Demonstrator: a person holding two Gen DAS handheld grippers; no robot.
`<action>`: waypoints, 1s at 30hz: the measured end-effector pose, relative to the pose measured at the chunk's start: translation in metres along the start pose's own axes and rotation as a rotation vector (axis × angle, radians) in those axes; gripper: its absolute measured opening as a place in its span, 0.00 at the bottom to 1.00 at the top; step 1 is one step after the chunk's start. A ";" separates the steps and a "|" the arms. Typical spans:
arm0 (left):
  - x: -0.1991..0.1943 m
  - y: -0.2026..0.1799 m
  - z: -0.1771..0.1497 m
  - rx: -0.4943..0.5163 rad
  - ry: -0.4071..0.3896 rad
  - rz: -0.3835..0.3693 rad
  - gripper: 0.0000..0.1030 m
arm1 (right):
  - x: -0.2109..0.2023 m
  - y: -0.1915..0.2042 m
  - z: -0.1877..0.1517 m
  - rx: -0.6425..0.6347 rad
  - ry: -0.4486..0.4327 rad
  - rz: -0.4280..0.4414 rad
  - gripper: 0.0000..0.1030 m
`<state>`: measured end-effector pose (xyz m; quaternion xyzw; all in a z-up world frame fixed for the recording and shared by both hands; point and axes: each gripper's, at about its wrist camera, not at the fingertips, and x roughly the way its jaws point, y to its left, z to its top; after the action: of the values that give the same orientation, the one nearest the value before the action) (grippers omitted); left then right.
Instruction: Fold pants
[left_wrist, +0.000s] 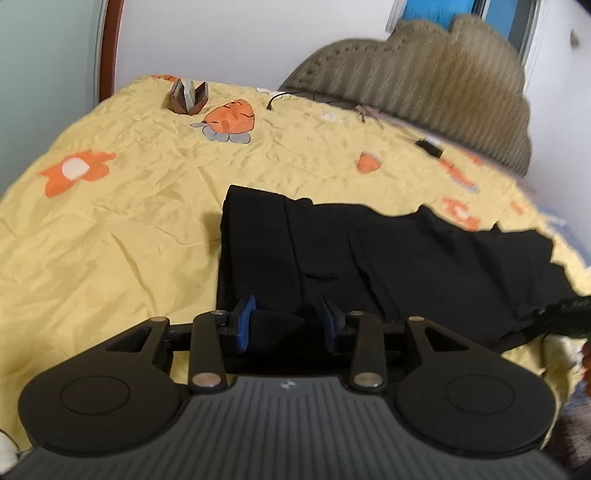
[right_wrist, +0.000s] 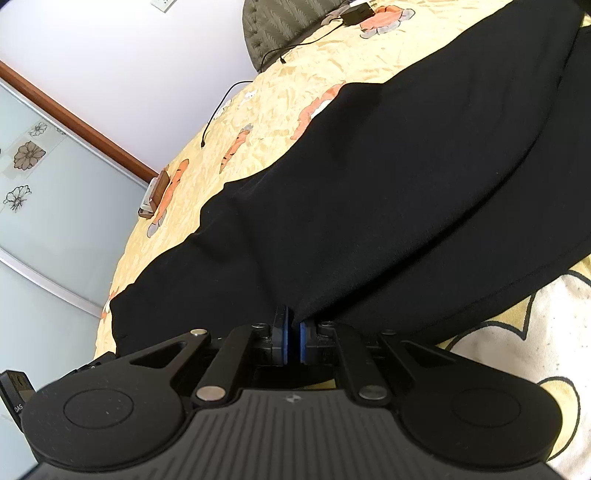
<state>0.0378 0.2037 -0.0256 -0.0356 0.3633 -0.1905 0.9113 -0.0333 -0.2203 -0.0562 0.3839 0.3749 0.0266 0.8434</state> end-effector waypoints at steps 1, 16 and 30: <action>0.001 -0.004 0.000 0.016 0.004 0.020 0.35 | 0.000 0.001 0.000 -0.004 0.000 -0.001 0.05; 0.005 -0.011 0.003 0.012 0.045 0.099 0.36 | -0.005 0.007 -0.003 -0.013 -0.005 -0.018 0.05; -0.009 0.003 -0.008 -0.041 0.045 0.187 0.40 | -0.006 0.004 -0.007 0.003 -0.026 -0.027 0.05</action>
<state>0.0275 0.2108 -0.0257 -0.0157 0.3894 -0.0980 0.9157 -0.0409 -0.2154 -0.0524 0.3803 0.3689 0.0096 0.8481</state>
